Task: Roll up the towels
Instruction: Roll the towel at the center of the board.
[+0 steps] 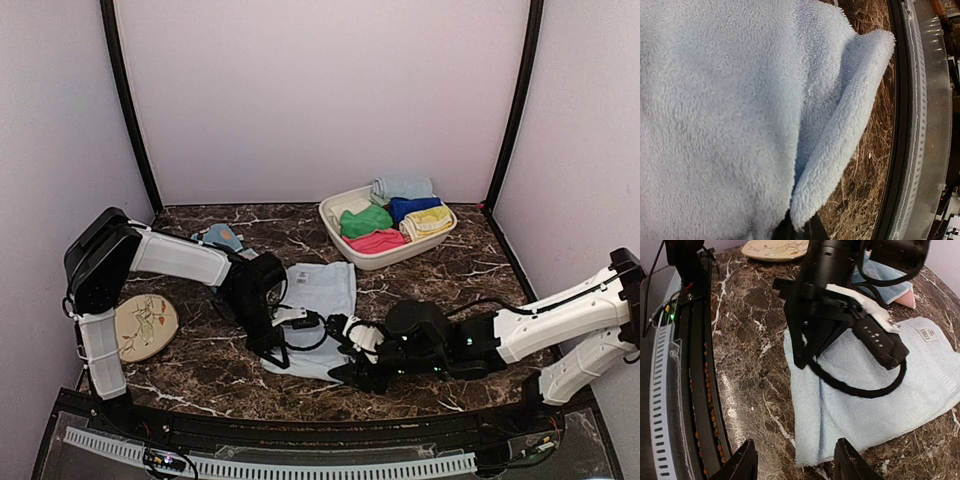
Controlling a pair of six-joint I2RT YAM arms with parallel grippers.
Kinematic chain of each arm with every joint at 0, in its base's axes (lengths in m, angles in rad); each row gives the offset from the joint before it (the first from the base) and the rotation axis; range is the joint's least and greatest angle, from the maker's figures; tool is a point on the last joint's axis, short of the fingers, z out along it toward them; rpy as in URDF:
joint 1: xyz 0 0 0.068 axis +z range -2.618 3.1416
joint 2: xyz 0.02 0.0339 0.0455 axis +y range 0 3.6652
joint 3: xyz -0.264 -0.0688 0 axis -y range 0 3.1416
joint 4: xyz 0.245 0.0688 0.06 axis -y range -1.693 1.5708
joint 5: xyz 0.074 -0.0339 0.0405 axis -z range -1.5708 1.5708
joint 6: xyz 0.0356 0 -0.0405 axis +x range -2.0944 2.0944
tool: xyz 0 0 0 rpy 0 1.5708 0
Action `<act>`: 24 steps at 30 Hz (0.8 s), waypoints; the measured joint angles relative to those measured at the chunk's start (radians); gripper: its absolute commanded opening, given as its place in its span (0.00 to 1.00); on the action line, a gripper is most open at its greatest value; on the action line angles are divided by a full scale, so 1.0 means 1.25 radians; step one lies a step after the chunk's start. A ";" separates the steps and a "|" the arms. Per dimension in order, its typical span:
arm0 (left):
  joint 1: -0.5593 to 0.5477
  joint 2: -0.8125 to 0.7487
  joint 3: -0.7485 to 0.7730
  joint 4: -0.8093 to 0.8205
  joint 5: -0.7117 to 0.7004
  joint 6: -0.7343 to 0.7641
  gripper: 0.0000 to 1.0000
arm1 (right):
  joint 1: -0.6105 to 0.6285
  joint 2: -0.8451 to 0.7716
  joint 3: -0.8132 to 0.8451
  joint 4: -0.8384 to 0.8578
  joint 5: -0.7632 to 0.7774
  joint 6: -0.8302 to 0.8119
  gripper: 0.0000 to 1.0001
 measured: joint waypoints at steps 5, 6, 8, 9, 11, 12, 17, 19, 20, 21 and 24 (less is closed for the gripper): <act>0.019 0.043 0.045 -0.040 0.033 -0.018 0.02 | 0.124 0.088 0.076 -0.080 0.154 -0.157 0.49; 0.022 0.050 0.051 -0.047 0.039 -0.020 0.02 | 0.144 0.116 0.094 -0.089 0.189 -0.193 0.48; 0.027 0.060 0.059 -0.058 0.049 -0.023 0.01 | 0.166 0.159 0.114 -0.092 0.239 -0.252 0.47; 0.029 0.064 0.062 -0.062 0.054 -0.023 0.01 | 0.174 0.181 0.121 -0.089 0.261 -0.285 0.47; 0.033 0.072 0.069 -0.072 0.063 -0.024 0.01 | 0.178 0.218 0.129 -0.081 0.298 -0.345 0.47; 0.035 0.075 0.070 -0.074 0.066 -0.024 0.01 | 0.177 0.233 0.130 -0.075 0.313 -0.372 0.46; 0.043 0.084 0.072 -0.080 0.085 -0.023 0.01 | 0.159 0.298 0.137 -0.038 0.346 -0.474 0.45; 0.045 0.087 0.075 -0.085 0.091 -0.023 0.01 | 0.143 0.317 0.137 -0.016 0.347 -0.500 0.43; 0.046 0.089 0.077 -0.088 0.095 -0.022 0.01 | 0.136 0.323 0.137 -0.006 0.348 -0.512 0.41; 0.046 0.092 0.080 -0.092 0.097 -0.022 0.02 | 0.128 0.330 0.137 0.003 0.348 -0.520 0.38; 0.049 0.098 0.086 -0.100 0.102 -0.021 0.09 | 0.116 0.348 0.141 0.021 0.348 -0.544 0.23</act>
